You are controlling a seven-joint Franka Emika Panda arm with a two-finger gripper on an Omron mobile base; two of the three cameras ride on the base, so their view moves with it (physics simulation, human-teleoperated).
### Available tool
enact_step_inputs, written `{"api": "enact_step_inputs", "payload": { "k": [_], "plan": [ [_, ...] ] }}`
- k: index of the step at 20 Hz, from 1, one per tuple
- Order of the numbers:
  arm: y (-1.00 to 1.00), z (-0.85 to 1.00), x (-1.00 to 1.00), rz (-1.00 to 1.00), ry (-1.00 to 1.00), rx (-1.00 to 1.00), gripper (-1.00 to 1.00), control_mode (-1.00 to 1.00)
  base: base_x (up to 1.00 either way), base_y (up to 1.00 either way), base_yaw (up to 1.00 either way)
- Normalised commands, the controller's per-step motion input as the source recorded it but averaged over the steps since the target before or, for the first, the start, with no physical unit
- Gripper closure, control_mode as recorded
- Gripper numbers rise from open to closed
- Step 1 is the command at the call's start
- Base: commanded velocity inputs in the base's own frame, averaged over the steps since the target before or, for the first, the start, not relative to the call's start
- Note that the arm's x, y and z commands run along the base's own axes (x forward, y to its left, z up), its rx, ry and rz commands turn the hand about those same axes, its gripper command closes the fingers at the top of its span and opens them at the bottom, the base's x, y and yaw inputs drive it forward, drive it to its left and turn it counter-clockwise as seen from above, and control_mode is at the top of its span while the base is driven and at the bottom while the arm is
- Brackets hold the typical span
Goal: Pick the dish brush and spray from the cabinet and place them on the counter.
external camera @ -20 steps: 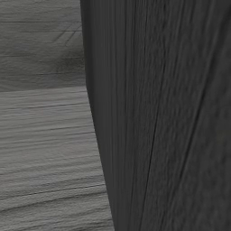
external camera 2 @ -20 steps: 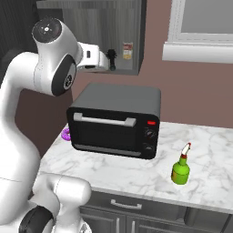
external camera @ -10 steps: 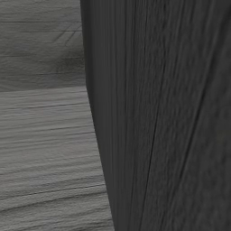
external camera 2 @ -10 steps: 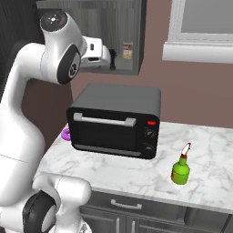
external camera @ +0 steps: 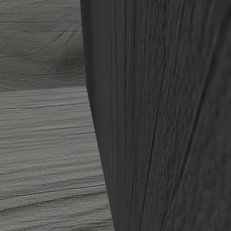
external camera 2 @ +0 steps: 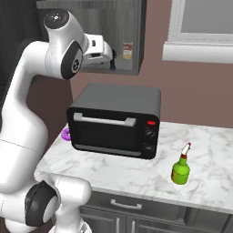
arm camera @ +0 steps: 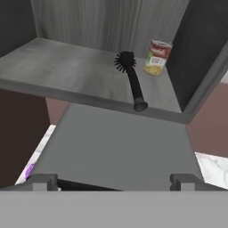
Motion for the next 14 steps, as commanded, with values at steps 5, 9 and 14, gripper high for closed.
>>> {"api": "enact_step_inputs", "payload": {
  "k": [5, 9, 14],
  "plan": [
    [0.00, -0.05, 0.31, 0.00, 0.00, -0.02, -1.00, -1.00, 0.00, 0.00, 0.00],
    [0.00, 0.00, 0.31, 0.00, 0.00, -0.01, -1.00, -1.00, 0.00, 0.00, 0.00],
    [0.00, -0.02, 0.29, 0.00, 0.00, -0.01, -1.00, -1.00, 0.00, 0.00, 0.00]
  ]
}}
